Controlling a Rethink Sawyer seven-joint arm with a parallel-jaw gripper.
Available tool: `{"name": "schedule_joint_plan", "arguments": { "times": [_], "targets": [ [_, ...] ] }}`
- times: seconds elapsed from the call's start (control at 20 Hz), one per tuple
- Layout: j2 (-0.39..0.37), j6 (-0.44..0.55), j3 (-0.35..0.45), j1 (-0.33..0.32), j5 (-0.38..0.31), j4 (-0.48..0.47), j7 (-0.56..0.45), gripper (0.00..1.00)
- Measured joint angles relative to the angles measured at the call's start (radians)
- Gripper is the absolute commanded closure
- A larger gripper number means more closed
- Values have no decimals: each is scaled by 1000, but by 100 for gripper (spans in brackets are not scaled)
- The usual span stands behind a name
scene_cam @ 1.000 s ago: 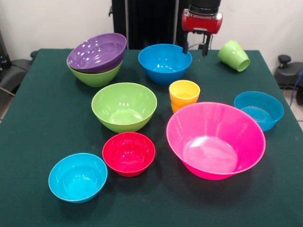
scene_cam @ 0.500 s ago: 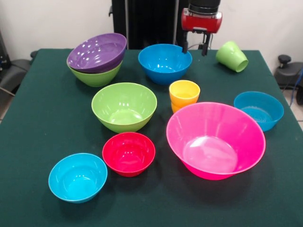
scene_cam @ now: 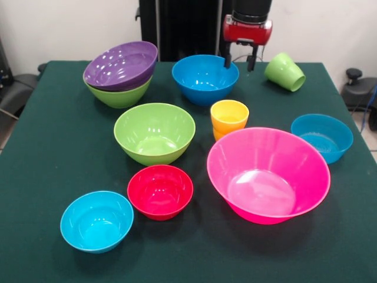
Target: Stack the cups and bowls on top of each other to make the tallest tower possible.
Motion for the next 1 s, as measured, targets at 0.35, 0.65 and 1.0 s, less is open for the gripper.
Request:
{"name": "schedule_joint_plan", "arguments": {
  "times": [0.35, 0.65, 1.0],
  "targets": [
    [73, -38, 0, -10, 0, -1, 0, 0],
    [124, -82, 0, -21, 1, -1, 0, 100],
    [119, -130, -21, -13, 0, -1, 0, 100]
  ]
}}
